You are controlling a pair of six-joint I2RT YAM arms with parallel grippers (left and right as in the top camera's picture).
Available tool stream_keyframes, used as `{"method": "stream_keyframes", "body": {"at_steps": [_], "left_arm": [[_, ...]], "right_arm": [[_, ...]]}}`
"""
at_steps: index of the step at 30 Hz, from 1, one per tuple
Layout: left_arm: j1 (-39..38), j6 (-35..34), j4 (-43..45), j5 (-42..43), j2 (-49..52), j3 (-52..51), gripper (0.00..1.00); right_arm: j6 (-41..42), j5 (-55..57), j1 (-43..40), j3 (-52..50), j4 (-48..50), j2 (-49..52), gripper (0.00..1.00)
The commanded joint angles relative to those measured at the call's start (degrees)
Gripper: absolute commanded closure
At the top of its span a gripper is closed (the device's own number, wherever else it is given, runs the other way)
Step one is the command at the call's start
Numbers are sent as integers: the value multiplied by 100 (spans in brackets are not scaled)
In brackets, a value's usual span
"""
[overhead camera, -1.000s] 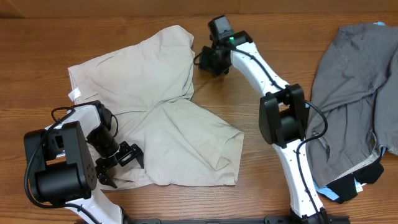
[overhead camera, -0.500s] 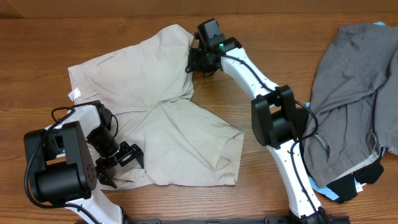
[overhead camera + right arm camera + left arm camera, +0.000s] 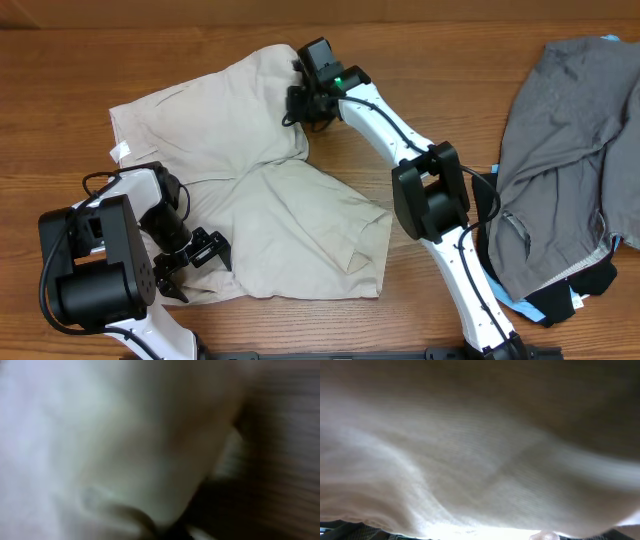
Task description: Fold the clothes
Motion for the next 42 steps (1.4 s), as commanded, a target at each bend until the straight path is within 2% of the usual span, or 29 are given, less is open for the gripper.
{"method": "stream_keyframes", "body": {"at_steps": [1, 7, 10, 13, 16, 20, 21, 23, 29, 34, 38, 42], "left_arm": [[26, -382, 291, -1226, 332, -352, 0], [26, -382, 310, -1226, 332, -352, 0], [26, -382, 310, -1226, 332, -352, 0], [26, -382, 313, -1226, 332, -352, 0], [26, -382, 310, -1226, 332, -352, 0], [26, -382, 310, -1226, 332, -352, 0], [26, -382, 313, -1226, 332, -352, 0], [26, -382, 321, -1226, 332, -352, 0], [26, -382, 334, -1226, 332, -352, 0], [26, -382, 365, -1226, 332, -352, 0], [26, -382, 374, -1226, 332, -352, 0], [26, -382, 376, -1224, 332, -352, 0]], "right_arm": [[481, 1539, -280, 146, -503, -232, 96], [741, 2837, -527, 146, -1113, -767, 96], [741, 2868, -570, 146, -1327, -905, 96], [699, 2741, -568, 146, -1486, -927, 85], [160, 2822, -564, 146, -1519, -929, 80], [728, 2990, -754, 146, -1663, -931, 80], [1073, 2883, -896, 146, -1823, -931, 81], [1097, 2441, -1073, 146, -1860, -929, 85], [63, 745, -1285, -35, -1971, -922, 86], [-348, 315, -1115, -619, -1779, -918, 85], [-339, 289, -866, -1058, -1213, -916, 80], [-334, 289, -739, -1115, -710, -909, 78]]}}
